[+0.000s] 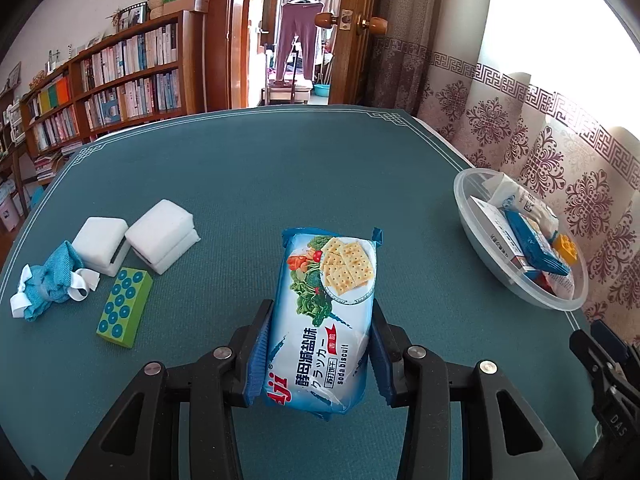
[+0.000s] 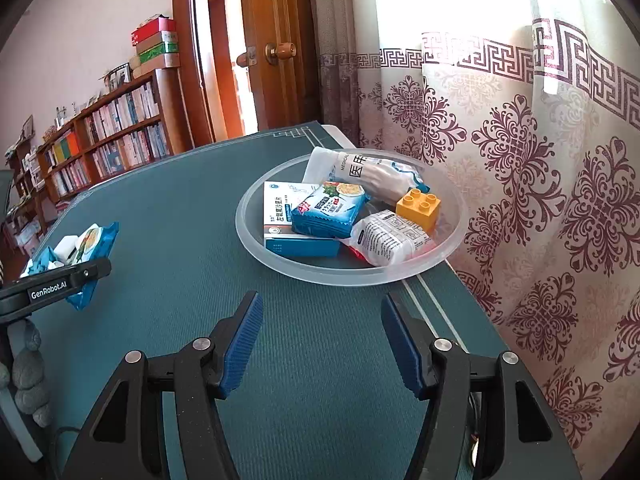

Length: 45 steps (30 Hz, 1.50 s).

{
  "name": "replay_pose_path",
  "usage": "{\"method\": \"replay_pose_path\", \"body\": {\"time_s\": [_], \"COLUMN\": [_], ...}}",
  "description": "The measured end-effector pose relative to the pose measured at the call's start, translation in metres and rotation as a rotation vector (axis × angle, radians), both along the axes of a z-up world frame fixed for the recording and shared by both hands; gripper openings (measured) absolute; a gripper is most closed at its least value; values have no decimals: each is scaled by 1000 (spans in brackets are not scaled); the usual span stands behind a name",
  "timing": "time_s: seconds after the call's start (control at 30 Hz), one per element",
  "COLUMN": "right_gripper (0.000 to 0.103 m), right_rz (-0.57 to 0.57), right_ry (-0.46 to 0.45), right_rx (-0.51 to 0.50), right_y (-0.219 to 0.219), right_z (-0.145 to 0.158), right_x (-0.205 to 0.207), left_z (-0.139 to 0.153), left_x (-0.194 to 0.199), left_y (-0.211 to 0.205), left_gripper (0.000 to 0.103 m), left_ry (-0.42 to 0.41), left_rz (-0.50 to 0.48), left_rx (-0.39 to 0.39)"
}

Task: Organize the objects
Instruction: 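Carry the cracker packet into the bowl and open the left gripper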

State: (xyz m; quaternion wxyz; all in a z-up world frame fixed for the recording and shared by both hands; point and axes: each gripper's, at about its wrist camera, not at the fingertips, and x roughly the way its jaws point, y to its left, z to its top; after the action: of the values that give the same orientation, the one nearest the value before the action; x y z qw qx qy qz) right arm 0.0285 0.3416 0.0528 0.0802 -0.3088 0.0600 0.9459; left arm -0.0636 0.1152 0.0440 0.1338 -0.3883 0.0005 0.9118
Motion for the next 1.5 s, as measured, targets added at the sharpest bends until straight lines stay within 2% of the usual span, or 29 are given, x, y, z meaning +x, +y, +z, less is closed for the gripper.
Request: {"method": "replay_pose_path", "body": {"time_s": [0.27,0.43,0.63,0.87,1.03,1.2,1.37,1.5], "right_gripper": [63,63,63,63,63,63,63,63], "right_rz": [36,53,46,39,21,26,27,30], "right_ry": [31,49,65,59,40,37,33,36], "right_rx": [5,2,-35,-64,-81,-75,-66,-56], "right_y": [7,13,24,31,37,34,31,27], "right_z": [5,9,12,11,6,5,5,5], "right_x": [12,16,20,17,13,13,12,13], "left_z": [18,27,23,17,23,26,24,26], "left_x": [-14,-22,-37,-56,-56,-53,-44,-31], "left_y": [56,101,141,169,165,145,132,126], "left_gripper": [46,46,46,47,78,79,79,88], "left_ry": [-35,-21,-45,-79,-53,-41,-7,46], "left_rz": [-106,-167,-207,-236,-242,-197,-151,-127], "left_rx": [40,12,-7,-10,29,51,19,-23]}}
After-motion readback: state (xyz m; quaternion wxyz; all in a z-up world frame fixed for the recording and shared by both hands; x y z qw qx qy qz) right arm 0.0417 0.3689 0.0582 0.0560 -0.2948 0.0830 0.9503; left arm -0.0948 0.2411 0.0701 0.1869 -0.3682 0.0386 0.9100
